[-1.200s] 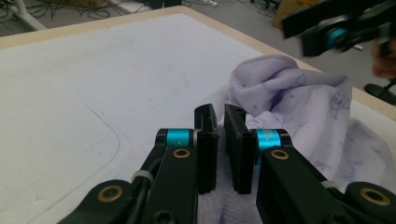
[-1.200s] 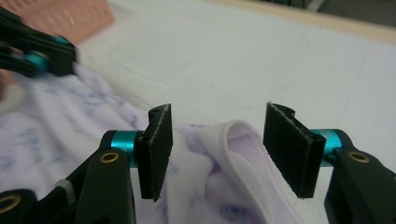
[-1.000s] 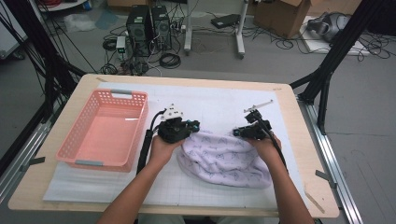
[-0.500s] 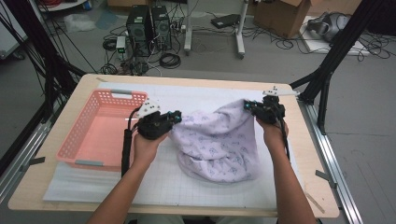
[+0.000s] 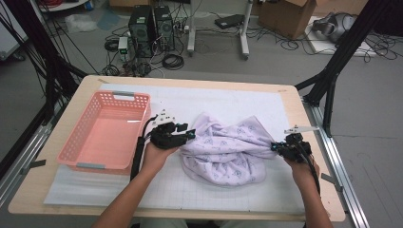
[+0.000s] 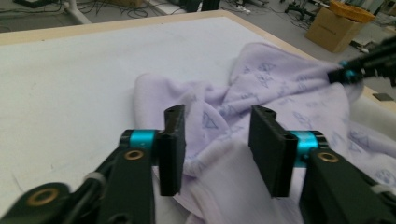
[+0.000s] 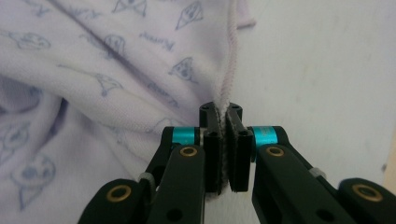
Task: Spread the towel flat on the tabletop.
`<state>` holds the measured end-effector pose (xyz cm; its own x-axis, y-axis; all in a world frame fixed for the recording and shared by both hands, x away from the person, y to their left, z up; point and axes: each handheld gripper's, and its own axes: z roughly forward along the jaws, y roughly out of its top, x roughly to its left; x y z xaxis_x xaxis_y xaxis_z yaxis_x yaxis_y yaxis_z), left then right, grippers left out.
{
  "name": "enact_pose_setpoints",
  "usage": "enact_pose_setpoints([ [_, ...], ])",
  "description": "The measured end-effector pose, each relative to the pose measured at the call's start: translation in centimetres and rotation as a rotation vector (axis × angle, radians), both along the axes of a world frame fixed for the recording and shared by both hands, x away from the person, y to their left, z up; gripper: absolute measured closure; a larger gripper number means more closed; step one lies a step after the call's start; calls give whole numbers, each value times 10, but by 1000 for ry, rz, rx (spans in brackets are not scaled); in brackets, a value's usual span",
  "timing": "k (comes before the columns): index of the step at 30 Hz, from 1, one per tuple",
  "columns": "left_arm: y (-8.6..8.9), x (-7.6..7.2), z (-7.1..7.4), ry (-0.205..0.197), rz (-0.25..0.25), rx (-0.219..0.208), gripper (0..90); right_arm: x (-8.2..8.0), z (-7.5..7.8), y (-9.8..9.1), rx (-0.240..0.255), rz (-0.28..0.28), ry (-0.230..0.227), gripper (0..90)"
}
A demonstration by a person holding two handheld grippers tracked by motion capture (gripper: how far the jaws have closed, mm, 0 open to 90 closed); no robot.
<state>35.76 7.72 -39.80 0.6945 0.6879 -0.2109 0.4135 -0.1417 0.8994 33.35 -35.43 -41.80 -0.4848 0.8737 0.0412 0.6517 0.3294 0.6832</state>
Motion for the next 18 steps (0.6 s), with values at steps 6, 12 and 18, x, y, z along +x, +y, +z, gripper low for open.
enact_pose_setpoints([
  [6, -8, 35, 2, 17, 42, 37, 477, -10, 6, -5, 94, -40, -101, 572],
  [12, -22, 73, -19, 108, 48, 89, 485, -14, 18, -4, 123, -50, -200, 547],
  [18, -48, 90, -37, 148, 2, 254, 494, -14, 19, -9, 156, -108, -221, 442],
])
